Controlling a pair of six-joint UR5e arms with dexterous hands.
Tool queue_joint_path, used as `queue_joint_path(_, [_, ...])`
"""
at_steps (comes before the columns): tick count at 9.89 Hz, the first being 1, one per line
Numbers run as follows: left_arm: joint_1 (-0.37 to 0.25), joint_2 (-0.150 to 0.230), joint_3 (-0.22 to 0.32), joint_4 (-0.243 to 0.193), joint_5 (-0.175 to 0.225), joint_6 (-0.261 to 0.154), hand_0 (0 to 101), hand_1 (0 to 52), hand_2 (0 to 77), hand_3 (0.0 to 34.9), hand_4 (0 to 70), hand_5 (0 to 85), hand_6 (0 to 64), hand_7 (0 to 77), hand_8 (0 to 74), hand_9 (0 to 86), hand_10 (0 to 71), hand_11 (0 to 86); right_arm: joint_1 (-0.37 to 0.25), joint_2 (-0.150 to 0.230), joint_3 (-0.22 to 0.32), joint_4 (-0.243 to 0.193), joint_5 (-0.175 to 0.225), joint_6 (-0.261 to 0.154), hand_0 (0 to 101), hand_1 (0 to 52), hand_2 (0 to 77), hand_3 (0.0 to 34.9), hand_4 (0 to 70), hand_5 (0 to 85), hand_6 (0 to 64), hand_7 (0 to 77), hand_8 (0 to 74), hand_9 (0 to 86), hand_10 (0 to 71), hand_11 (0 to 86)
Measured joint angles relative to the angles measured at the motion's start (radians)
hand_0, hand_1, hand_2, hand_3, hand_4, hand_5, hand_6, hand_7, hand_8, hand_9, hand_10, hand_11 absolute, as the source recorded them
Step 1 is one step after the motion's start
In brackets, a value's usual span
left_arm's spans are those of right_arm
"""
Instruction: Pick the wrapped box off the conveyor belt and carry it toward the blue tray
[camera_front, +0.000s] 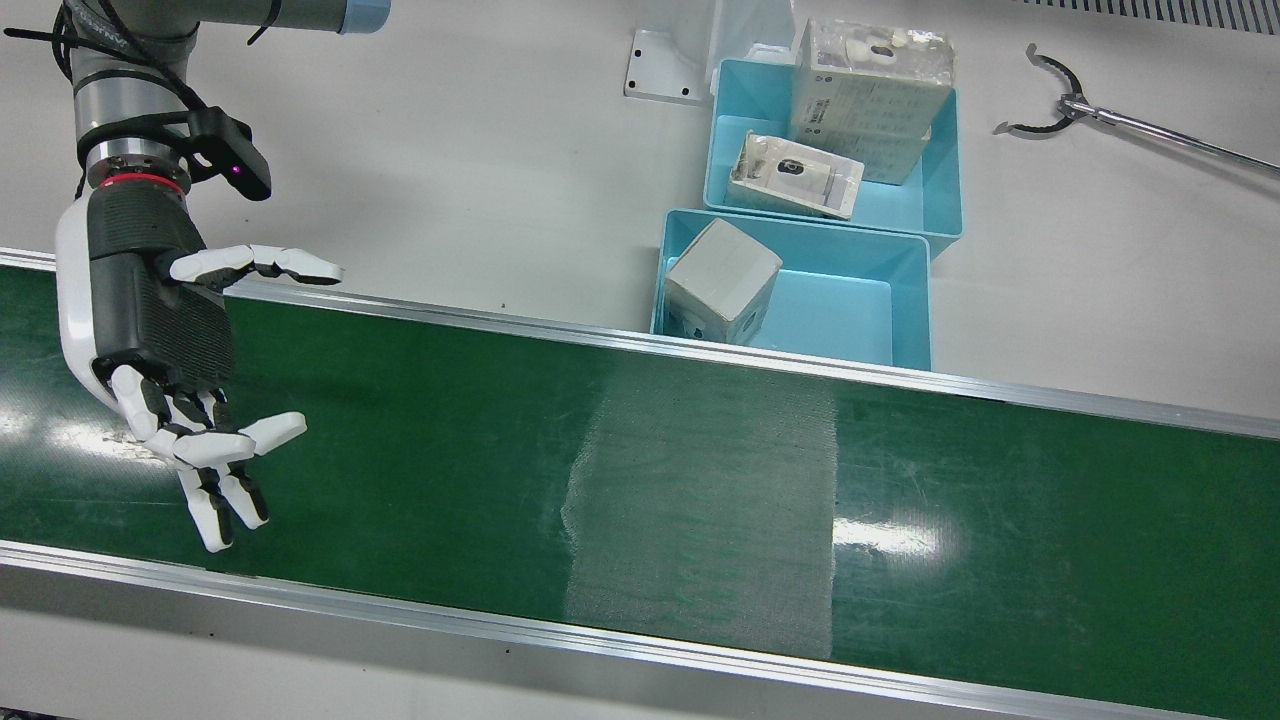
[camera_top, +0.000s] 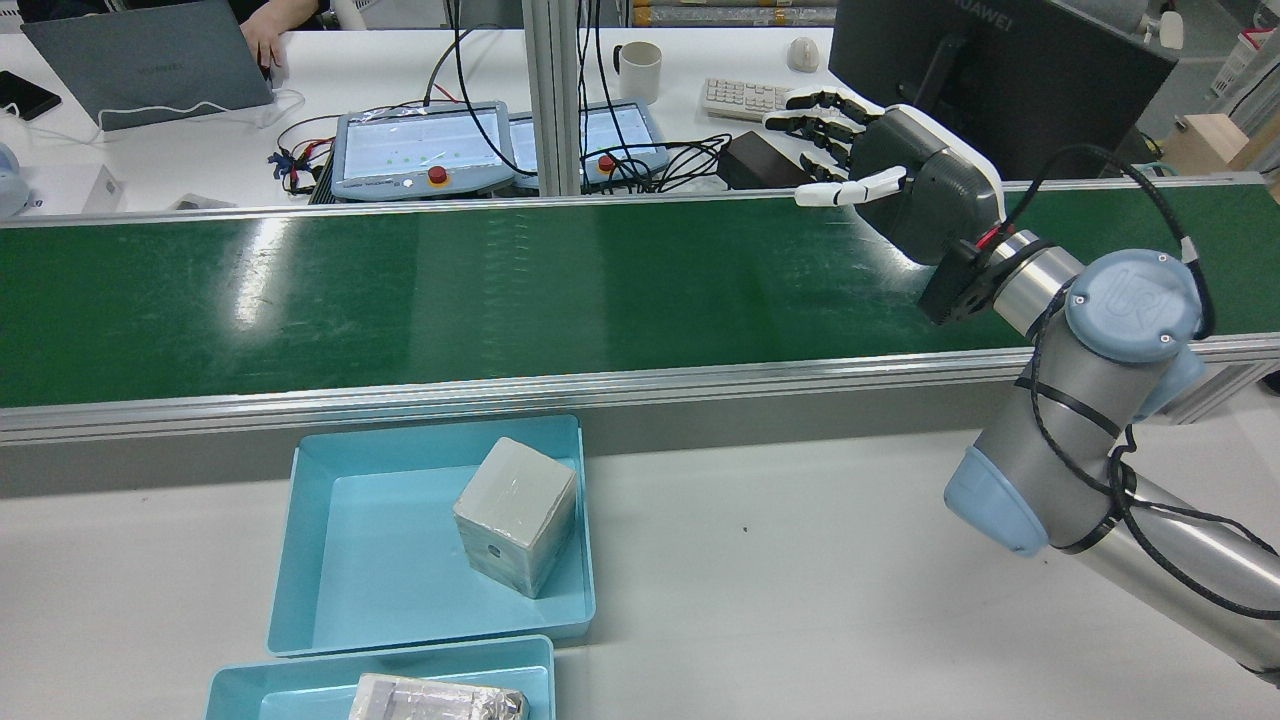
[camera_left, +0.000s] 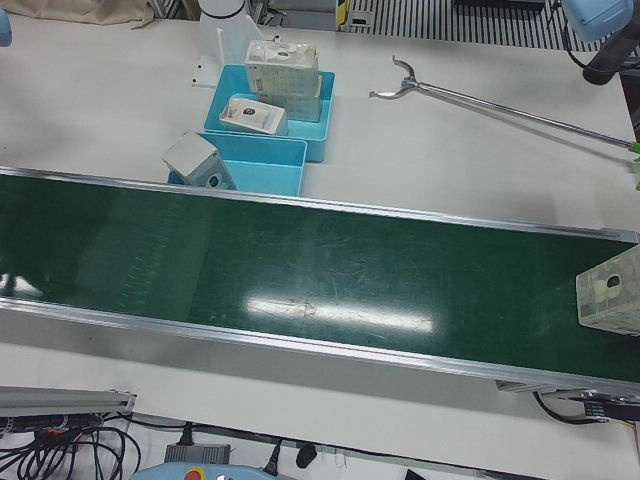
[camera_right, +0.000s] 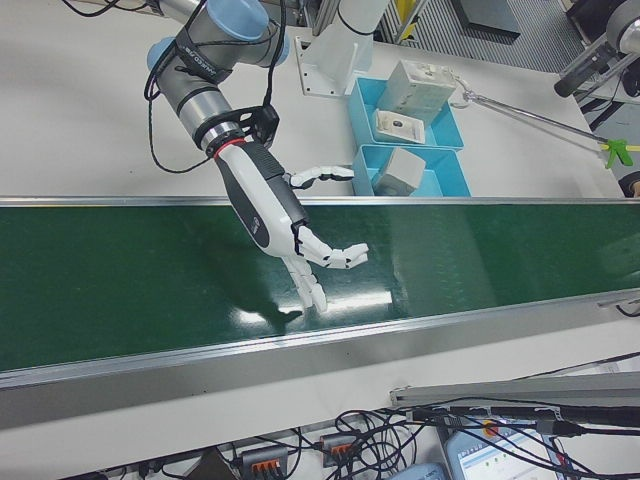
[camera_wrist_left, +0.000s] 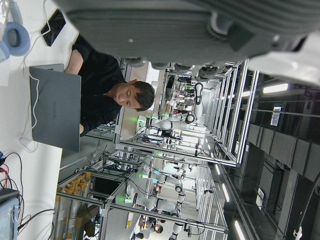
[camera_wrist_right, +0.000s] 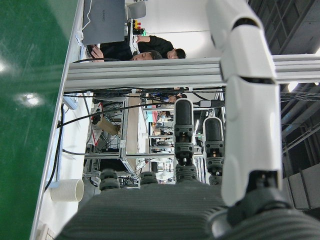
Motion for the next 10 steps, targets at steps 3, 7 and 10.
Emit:
queue_joint_path(3, [0.0,0.0,0.0,0.0,0.0,0.0,0,0.0,0.5,0.0,0.0,1.1,0.5,0.0,0.0,0.0,0.5,0.0,0.005,0.001,-0.002,0.002,0.0,0.003,50,19.1,21.8,17.5,12.5,36.0,3.3,26.2,0.0,7.6,0.0,1.6])
queue_joint_path(7, [0.0,0.0,0.0,0.0,0.0,0.0,0,0.0,1.1,0.0,0.0,1.1,0.0,0.0,0.0,0.0,0.0,0.0,-0.004,0.004,-0.009,0.026,0.001,0.0,54,25.6,26.2,15.9,12.5,37.1,3.3,25.6,0.0,6.5,0.0,1.6])
queue_joint_path(10, [0.0,0.0,0.0,0.0,0.0,0.0,0,0.0,0.5,0.0,0.0,1.1,0.0,0.5,0.0,0.0,0.5,0.0,-0.018,0.001,-0.058,0.14,-0.002,0.005,51,13.1,16.4,14.9,9.3,35.5,2.2,22.9,1.6,6.0,1.6,4.9])
